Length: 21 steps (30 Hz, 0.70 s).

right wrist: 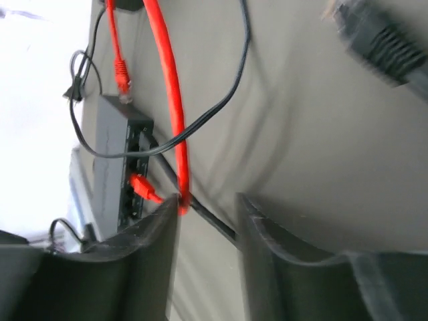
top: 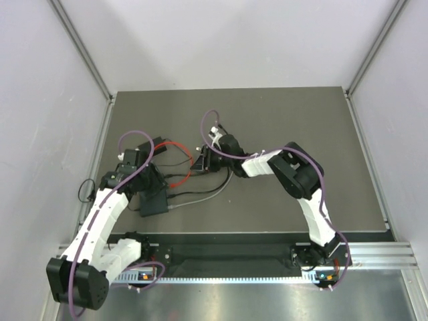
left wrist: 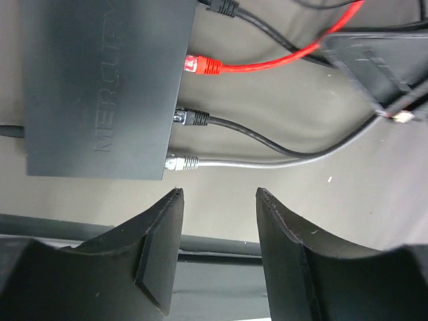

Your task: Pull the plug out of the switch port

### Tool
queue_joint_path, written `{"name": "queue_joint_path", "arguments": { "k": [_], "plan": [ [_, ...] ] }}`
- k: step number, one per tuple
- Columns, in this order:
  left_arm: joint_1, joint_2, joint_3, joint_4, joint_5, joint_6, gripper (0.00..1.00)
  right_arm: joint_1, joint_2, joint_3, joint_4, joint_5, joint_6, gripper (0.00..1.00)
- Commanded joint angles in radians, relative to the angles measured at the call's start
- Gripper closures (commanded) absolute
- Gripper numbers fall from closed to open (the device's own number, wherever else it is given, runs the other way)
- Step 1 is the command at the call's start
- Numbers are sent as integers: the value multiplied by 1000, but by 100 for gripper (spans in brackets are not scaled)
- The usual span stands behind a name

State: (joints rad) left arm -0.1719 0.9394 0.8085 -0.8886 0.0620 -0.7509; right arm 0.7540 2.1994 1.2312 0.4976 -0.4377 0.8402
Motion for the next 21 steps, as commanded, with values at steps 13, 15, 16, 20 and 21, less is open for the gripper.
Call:
{"name": "queue_joint_path", "arguments": {
  "k": [13, 15, 16, 20, 21],
  "plan": [
    [15, 62, -23, 11, -330, -171, 59, 151, -521, -257, -112, 214, -97, 45],
    [22, 67, -41, 11, -359, -194, 62, 201, -514, -345, 119, 189, 25, 45],
    [25, 71, -51, 26, -369, -202, 65, 224, -489, -376, 206, 204, 64, 46],
    [35, 90, -98, 76, -366, -209, 76, 352, -374, -437, 516, 299, 239, 44],
    [37, 94, -101, 82, -369, -211, 76, 370, -347, -449, 571, 324, 264, 43]
  ]
}}
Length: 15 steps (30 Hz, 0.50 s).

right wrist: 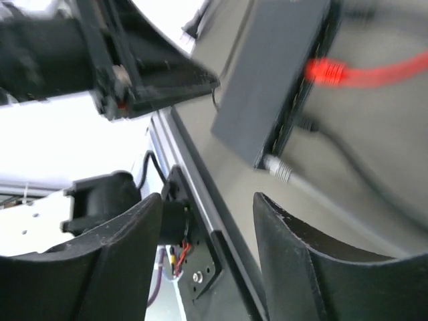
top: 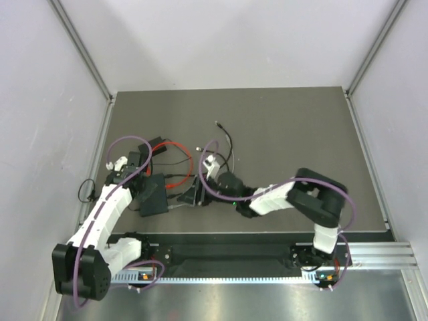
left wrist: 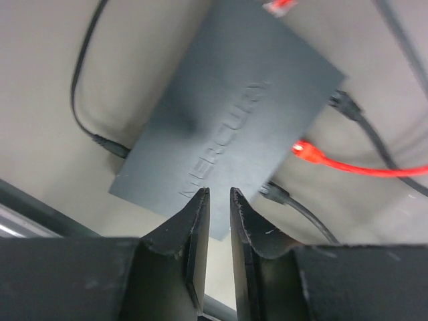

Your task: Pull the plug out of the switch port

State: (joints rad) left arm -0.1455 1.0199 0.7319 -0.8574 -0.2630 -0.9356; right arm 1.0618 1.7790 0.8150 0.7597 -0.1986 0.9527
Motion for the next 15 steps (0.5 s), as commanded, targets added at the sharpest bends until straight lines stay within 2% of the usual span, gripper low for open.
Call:
{"name": "queue_joint_path", "arguments": {
  "k": [1, 4, 5, 11, 15],
  "plan": [
    [14, 23, -28, 57, -44, -26, 76, 82, 127, -31, 385, 140, 168, 43],
    [20, 52, -32, 73, -32, -17, 77, 136, 206, -11, 431, 230, 202, 43],
    [20, 61, -34, 83, -19, -12, 80, 156, 215, -13, 437, 252, 198, 43],
    [26, 109, -66, 113, -4, 1, 84, 178, 283, -25, 472, 361, 268, 44],
    [30, 124, -84, 104, -1, -12, 96, 196, 356, -23, 553, 422, 366, 49]
  ]
}}
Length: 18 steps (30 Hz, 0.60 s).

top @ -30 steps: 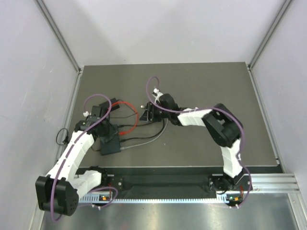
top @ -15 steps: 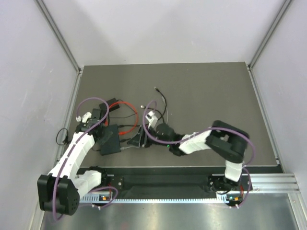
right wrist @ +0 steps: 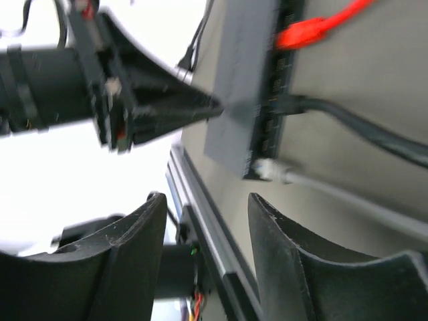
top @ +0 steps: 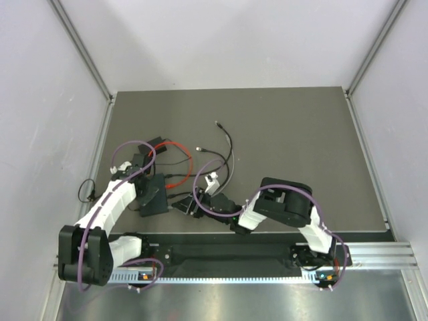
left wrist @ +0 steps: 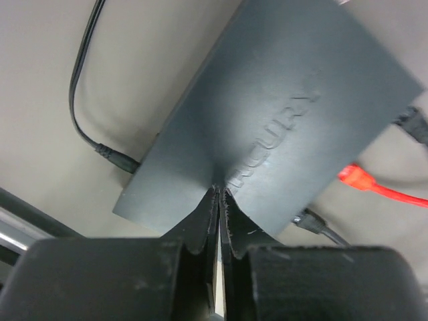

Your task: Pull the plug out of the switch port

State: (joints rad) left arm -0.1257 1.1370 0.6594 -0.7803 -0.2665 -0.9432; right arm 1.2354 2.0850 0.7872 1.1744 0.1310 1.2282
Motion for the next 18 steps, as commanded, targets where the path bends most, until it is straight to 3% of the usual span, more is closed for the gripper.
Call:
{"name": "queue_joint_path", "arguments": {
  "k": [1, 7, 11, 18],
  "plan": [
    [11, 10, -15, 29, 9, -9, 97, 29, 67, 0, 148, 131, 109, 49],
    [17, 7, -52, 52, 39, -14, 100, 65, 55, 7, 45, 239, 155, 51],
    [23, 3, -73, 59, 50, -14, 100, 75, 64, 20, 11, 246, 218, 57],
    [26, -25, -96, 58, 50, -20, 100, 111, 47, 40, -114, 297, 290, 58]
  ]
}}
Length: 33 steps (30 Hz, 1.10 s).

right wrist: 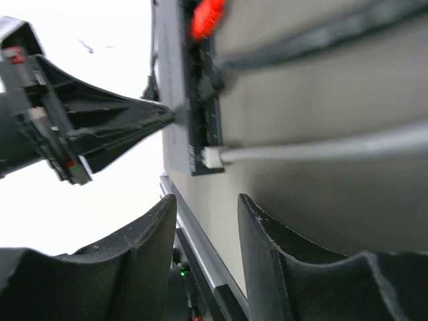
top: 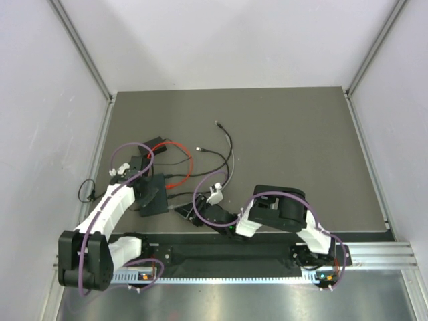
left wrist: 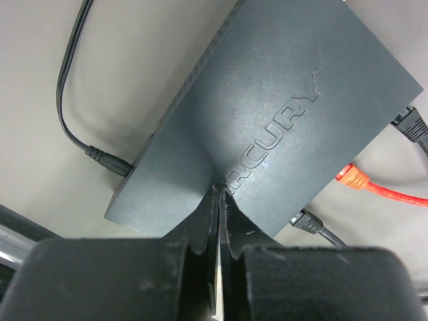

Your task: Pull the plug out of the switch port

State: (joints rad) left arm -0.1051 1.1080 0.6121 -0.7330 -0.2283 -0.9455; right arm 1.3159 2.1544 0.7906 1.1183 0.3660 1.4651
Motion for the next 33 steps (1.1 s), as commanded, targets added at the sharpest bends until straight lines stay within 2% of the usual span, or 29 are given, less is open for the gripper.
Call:
{"name": "queue_joint_path", "arguments": {
  "k": [1, 9, 15, 20, 33],
  "plan": [
    [7, 3, -49, 4, 6, -21, 100, 29, -21, 42, -69, 59, 52, 57],
    [13, 21, -38, -19, 33, -12, 100, 5, 4, 102, -109, -1, 14, 51],
    [61, 94, -49, -51, 116, -36, 100, 5, 19, 137, -158, 11, 0, 52],
    [76, 139, -52, -56, 182, -45, 100, 2, 33, 148, -172, 17, 41, 57],
    [91, 53, -37, -129, 66, -65, 100, 0, 90, 191, -203, 66, 129, 56]
  ]
}}
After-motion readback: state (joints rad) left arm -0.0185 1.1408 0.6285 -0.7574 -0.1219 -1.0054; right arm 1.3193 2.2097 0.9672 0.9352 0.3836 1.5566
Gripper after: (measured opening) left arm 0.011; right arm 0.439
